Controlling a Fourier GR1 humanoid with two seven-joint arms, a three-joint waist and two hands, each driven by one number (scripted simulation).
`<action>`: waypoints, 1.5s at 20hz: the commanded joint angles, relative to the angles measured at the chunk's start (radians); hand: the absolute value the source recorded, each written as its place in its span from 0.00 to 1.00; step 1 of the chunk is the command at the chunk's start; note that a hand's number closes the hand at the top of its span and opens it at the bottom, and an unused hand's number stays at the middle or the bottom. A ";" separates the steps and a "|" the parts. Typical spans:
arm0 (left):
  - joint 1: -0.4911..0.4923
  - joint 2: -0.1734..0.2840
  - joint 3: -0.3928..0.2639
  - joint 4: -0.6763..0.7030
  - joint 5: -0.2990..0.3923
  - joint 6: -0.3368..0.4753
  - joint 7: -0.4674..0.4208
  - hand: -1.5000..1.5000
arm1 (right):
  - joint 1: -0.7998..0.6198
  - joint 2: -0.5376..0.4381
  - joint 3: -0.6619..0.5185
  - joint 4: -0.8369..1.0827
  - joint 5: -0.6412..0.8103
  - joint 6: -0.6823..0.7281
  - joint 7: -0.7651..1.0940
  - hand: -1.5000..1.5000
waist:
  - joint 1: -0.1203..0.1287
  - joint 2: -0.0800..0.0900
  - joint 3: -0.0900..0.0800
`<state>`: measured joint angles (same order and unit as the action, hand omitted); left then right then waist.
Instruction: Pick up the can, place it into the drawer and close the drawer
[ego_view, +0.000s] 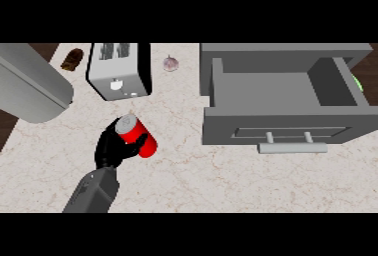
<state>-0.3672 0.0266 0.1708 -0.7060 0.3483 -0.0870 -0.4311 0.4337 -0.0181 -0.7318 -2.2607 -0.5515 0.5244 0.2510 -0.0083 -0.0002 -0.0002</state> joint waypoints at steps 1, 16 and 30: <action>-0.004 0.022 0.005 -0.047 0.023 -0.031 0.017 1.00 | -0.042 -0.006 -0.002 -0.018 0.021 -0.031 0.044 0.00 | 0.004 0.000 0.000; 0.081 0.042 -0.096 -0.509 0.027 0.061 0.231 1.00 | 0.041 0.017 -0.030 -0.018 -0.059 0.011 0.013 0.00 | 0.004 -0.003 0.000; -0.193 -0.023 -0.202 -0.723 -0.105 0.390 0.586 1.00 | 0.041 0.000 0.026 -0.064 -0.049 -0.066 0.027 0.00 | 0.000 -0.001 0.000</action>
<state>-0.4537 0.0155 -0.0204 -1.4125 0.2735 0.2275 0.0628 0.4967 -0.0070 -0.7053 -2.3029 -0.5803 0.4843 0.2288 -0.0087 -0.0022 0.0005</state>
